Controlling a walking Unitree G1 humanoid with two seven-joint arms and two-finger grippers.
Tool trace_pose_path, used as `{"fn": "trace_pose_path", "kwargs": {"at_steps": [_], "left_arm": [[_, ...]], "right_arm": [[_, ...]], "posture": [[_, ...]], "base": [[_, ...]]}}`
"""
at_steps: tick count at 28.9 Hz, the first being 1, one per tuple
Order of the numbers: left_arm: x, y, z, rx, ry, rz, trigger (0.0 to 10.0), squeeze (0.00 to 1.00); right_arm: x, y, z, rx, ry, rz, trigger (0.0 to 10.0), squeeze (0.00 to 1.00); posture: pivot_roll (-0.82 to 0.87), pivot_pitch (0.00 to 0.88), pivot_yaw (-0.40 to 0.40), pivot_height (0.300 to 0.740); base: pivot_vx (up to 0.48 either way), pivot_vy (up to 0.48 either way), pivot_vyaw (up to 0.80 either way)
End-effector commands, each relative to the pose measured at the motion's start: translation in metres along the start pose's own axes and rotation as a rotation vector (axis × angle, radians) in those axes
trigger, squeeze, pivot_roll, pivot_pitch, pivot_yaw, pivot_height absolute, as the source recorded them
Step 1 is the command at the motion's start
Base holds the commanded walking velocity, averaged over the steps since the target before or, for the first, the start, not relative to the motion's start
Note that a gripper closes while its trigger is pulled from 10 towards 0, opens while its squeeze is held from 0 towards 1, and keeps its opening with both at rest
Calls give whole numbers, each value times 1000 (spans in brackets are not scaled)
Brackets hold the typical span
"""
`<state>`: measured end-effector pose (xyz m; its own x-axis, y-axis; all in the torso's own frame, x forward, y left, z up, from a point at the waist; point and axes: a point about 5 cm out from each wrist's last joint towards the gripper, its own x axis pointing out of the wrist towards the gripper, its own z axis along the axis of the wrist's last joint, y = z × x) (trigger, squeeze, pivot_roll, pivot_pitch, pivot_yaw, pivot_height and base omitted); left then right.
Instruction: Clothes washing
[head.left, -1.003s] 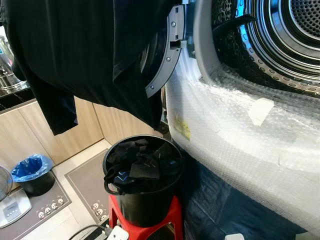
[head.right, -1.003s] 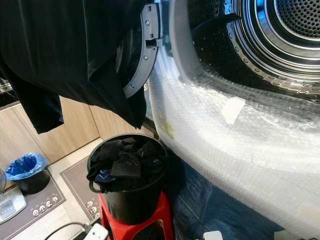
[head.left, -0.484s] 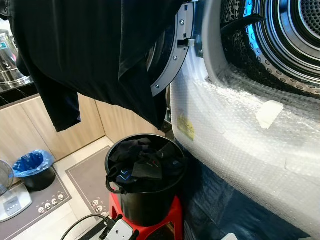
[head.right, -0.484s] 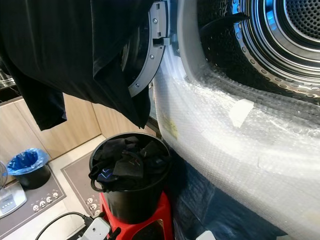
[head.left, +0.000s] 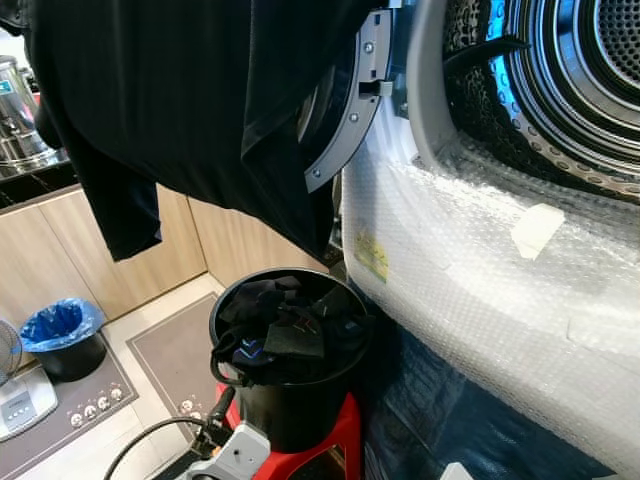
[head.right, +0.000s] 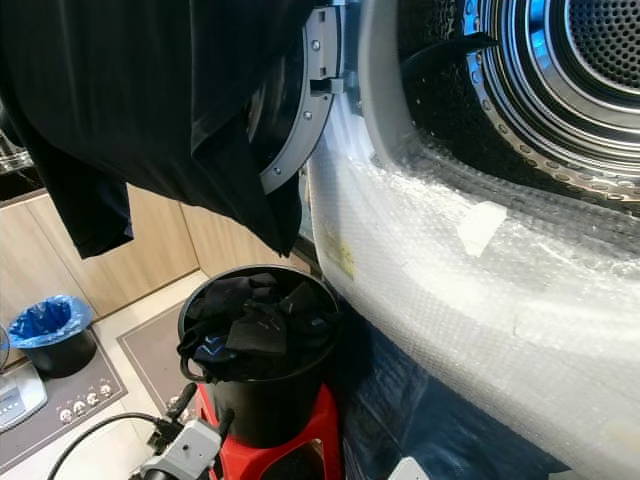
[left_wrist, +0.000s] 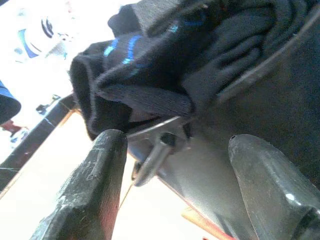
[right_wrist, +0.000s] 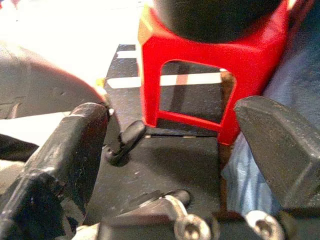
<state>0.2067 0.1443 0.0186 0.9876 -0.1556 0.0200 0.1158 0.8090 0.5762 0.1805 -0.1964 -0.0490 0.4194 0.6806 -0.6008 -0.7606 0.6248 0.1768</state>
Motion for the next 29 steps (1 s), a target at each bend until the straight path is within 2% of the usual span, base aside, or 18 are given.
{"fn": "trace_pose_path", "kwargs": {"at_steps": [1, 2, 3, 4, 8, 9, 11, 12, 13, 19, 23, 27, 29], "left_arm": [[-1, 7, 4, 35, -25, 21, 10000, 0], [-1, 7, 4, 35, -25, 21, 10000, 0], [-2, 14, 12, 38, -83, 47, 10000, 0], [-2, 17, 16, 39, -102, 55, 10000, 0], [-3, 21, 20, 14, -125, 73, 10000, 0], [-3, 21, 20, 14, -125, 73, 10000, 0], [-4, 24, 18, -56, -99, 63, 10000, 0], [-4, 24, 18, -56, -99, 63, 10000, 0], [-4, 23, 17, -92, -93, 39, 10000, 0], [-4, 27, 19, -78, -109, 31, 10000, 0], [11, 43, 30, -101, -158, -76, 10000, 0], [15, 47, 33, -92, -174, -104, 10000, 0], [18, 46, 35, -99, -169, -164, 10000, 0]], "right_arm": [[-3, 0, 2, -12, 2, 42, 10000, 0], [-3, 0, 2, -12, 2, 42, 10000, 0], [-7, -2, 3, -18, 13, 85, 10000, 0], [-9, -3, 4, -20, 18, 95, 10000, 0], [-13, -7, 4, -24, 32, 92, 10000, 0], [-13, -7, 4, -24, 32, 92, 10000, 0], [-15, -8, 4, -16, 37, 92, 10000, 0], [-15, -8, 4, -16, 37, 92, 10000, 0], [-15, -8, 4, -14, 35, 89, 10000, 0], [-16, -7, 5, -9, 36, 100, 10000, 0], [-10, -4, 8, -8, 31, 110, 10000, 0], [-8, -3, 10, -8, 25, 112, 10000, 0], [-8, -3, 12, -11, 14, 110, 10000, 0]], "posture": [[21, 0, -5, 740], [21, 0, -5, 740], [12, 0, -7, 740], [12, 0, -7, 740], [9, 0, -9, 740], [9, 0, -9, 740], [13, 0, -14, 740], [13, 0, -14, 740], [15, 0, -15, 740], [16, 0, -18, 740], [22, 0, -18, 740], [19, 0, -17, 740], [13, 0, -14, 740]], "base": [[0, 0, 0], [0, 0, 0], [0, 0, 0], [0, 0, 0], [0, 0, 0], [0, 0, 0], [0, 0, 0], [0, 0, 0], [0, 0, 0], [0, 0, 0], [0, 0, 0], [0, 0, 0], [0, 0, 0]]}}
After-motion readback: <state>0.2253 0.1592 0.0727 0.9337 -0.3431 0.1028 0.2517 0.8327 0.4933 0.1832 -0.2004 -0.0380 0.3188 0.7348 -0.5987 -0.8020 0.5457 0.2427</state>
